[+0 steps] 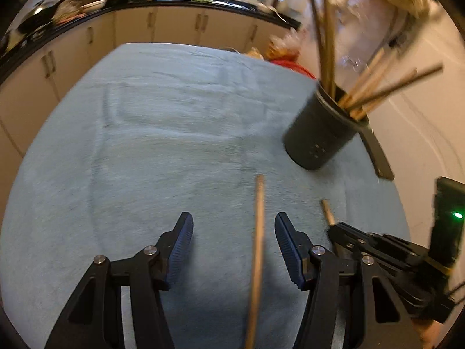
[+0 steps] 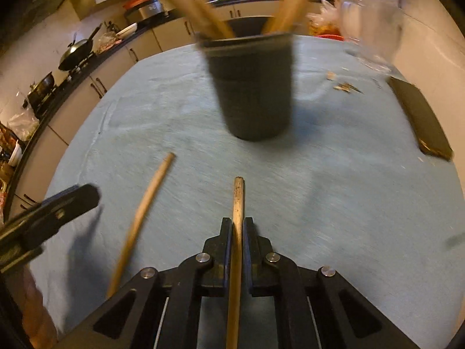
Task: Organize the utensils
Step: 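Lower both open tools to the last chopsticks and close on them, then lift both chopsticks over the black cup and drop them inside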
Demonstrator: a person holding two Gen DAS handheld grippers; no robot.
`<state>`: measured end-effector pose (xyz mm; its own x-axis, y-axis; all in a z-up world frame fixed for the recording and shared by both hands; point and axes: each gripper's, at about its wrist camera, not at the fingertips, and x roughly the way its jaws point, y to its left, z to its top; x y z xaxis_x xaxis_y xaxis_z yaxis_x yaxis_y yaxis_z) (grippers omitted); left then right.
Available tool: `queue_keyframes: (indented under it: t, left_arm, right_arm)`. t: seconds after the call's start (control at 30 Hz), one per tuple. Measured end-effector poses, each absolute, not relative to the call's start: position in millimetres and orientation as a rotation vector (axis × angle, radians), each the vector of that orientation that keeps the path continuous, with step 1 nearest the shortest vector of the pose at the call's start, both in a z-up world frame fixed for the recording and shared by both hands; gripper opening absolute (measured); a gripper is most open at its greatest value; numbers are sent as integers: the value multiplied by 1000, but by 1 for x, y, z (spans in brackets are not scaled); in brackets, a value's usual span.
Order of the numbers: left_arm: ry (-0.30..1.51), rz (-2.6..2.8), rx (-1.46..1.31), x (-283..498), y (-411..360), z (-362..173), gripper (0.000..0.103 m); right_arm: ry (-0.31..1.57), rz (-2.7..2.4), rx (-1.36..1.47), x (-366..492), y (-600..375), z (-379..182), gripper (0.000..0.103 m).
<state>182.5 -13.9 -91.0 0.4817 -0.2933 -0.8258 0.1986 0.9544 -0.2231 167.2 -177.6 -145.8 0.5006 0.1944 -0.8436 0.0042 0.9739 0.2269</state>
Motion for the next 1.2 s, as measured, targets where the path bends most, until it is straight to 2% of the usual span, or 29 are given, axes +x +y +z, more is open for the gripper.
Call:
queue_keyframes:
  t: [0.07,0.2,0.3,0.47,0.5,0.6,0.87,0.97,1.1,1.2]
  left_arm:
    - [1043,-297,-44,187,-29,-96,56]
    - [1112,-312,23,207,-61,-111,28]
    - [1105,-268,86,215,-73,-113,25]
    - [1097,-220,191,221,-85,-112,12]
    - [1102,-222,187,221,-84,-112,7]
    - [1125,-246,91,226,-68,-108,7]
    - [888,-225,-138,182,-6,-38,7]
    - [811,-203,-185,159,9,-13,7]
    - [747,-199,-214,134,18,11,7]
    - [690,-190,-249,114,26,27,7]
  right_arm:
    - [1035,109,230,160,-191,-146,10]
    - [1022,134,264,158,-203,-148,10]
    - [1018,147,248,156,-203,-147,10]
    - [1035,187,297,160,-213,-148,11]
    - [1043,194,307,164,-214,-148,11]
    - [1068,209,307,178,-213,-149,11]
    - [1108,198,145,198,-192,-144,13]
    - [1063,162,77,193,-182,-143,11]
    - [979,170,235,175,-201,-132,8]
    - [811,172,324,143,-221,-98,8]
